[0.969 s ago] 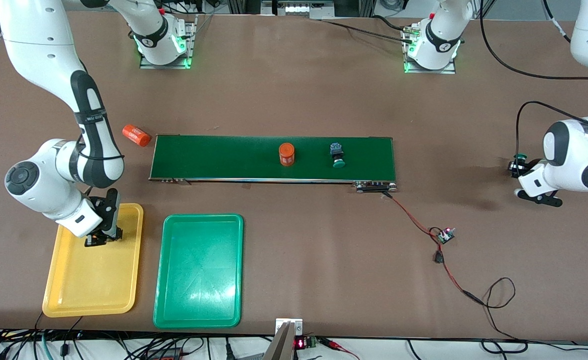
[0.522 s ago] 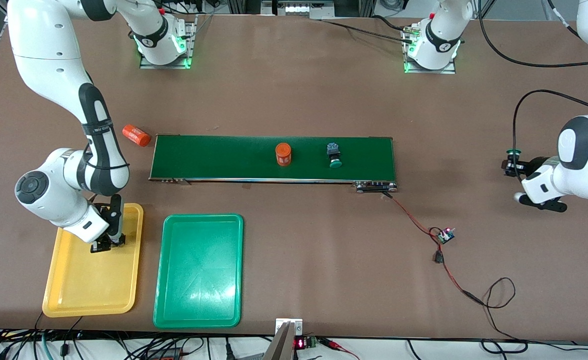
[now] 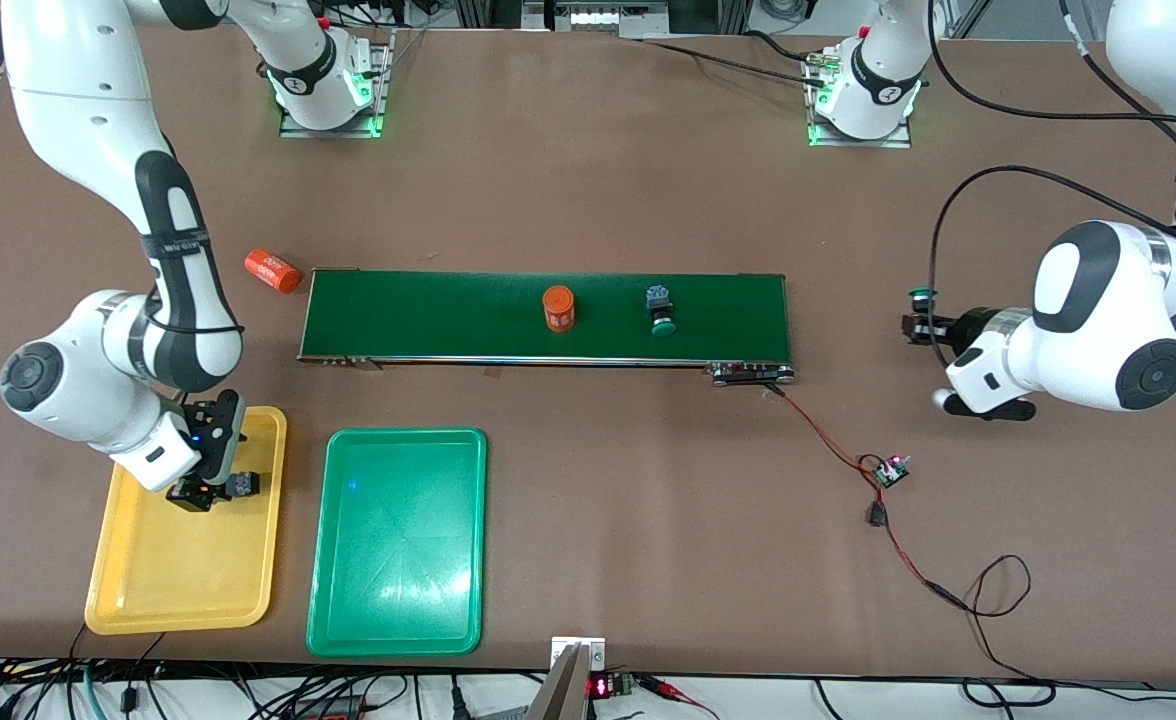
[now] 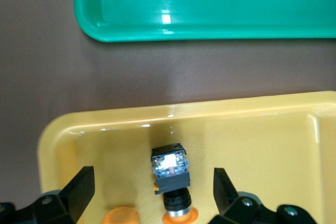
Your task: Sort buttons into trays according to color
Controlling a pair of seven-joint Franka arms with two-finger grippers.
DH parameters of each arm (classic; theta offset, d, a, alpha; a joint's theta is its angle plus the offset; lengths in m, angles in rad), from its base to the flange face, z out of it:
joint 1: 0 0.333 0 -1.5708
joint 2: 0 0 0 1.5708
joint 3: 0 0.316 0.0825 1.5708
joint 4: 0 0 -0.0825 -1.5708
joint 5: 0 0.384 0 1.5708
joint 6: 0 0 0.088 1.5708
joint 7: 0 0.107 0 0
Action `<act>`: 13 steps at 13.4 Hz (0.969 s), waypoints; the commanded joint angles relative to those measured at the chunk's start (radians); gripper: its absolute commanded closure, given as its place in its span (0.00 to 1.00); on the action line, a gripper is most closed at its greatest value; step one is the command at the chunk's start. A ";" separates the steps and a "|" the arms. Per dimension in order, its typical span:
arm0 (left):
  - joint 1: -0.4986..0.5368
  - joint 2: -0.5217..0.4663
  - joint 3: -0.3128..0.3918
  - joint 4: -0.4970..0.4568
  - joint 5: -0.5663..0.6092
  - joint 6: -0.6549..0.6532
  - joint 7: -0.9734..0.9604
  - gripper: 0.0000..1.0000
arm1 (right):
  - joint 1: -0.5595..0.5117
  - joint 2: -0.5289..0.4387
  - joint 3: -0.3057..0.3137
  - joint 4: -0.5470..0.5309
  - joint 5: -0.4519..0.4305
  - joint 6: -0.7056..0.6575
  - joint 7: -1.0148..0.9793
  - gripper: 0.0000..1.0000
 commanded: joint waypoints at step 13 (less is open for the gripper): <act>-0.195 0.148 -0.132 -0.041 -0.048 0.279 -0.440 0.80 | 0.013 -0.254 -0.018 -0.017 -0.044 -0.524 1.107 0.00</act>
